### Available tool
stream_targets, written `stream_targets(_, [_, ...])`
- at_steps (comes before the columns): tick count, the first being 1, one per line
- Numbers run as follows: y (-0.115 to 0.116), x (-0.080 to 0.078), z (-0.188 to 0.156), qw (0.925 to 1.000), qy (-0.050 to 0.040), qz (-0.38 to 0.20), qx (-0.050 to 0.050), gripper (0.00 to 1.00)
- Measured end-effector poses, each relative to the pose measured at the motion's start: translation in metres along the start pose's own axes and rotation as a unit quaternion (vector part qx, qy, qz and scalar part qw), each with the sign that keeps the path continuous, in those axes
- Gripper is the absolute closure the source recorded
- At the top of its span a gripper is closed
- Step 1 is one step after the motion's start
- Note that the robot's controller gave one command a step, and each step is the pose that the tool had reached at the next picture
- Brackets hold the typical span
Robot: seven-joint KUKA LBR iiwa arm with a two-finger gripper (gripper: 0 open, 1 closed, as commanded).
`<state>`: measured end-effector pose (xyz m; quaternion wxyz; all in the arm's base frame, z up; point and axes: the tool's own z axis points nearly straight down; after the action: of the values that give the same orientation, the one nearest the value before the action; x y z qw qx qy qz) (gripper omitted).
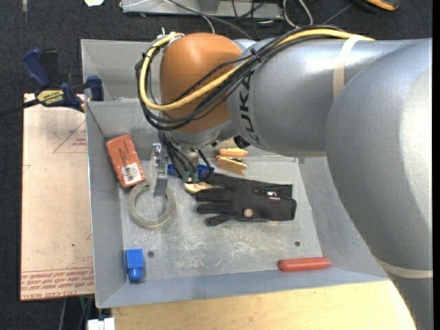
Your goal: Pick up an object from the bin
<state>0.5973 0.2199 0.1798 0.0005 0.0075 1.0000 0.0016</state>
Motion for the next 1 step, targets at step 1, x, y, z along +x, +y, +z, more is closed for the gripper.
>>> stream_targets(1, [-0.0001,0.0,0.0,1.0,0.0001,0.0,0.0,0.0])
